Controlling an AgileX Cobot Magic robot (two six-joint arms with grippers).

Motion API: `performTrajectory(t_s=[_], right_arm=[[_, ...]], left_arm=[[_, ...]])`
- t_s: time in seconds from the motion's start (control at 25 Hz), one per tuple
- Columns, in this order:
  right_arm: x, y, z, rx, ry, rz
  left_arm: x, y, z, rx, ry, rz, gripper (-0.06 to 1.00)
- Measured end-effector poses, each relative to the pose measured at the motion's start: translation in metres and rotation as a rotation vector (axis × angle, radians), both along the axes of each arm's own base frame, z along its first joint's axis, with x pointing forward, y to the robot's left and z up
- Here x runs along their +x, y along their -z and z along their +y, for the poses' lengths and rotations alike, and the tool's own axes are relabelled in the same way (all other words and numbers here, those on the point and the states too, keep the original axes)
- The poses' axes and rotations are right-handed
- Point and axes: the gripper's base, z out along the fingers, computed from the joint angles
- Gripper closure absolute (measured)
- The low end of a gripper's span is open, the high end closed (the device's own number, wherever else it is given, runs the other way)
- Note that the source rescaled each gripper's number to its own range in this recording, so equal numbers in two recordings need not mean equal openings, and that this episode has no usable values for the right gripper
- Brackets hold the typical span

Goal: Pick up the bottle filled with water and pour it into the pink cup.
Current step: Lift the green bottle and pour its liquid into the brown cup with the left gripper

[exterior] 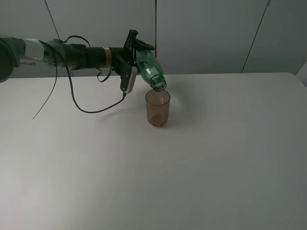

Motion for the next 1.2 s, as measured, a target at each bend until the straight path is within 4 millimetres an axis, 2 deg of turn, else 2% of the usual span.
performTrajectory(t_s=[1.2], right_arm=[[0.0000,0.0000,0.0000,0.000,0.000,0.000]], left_arm=[[0.0013,-0.0016,0.0042,-0.001,0.010,-0.024,0.93]])
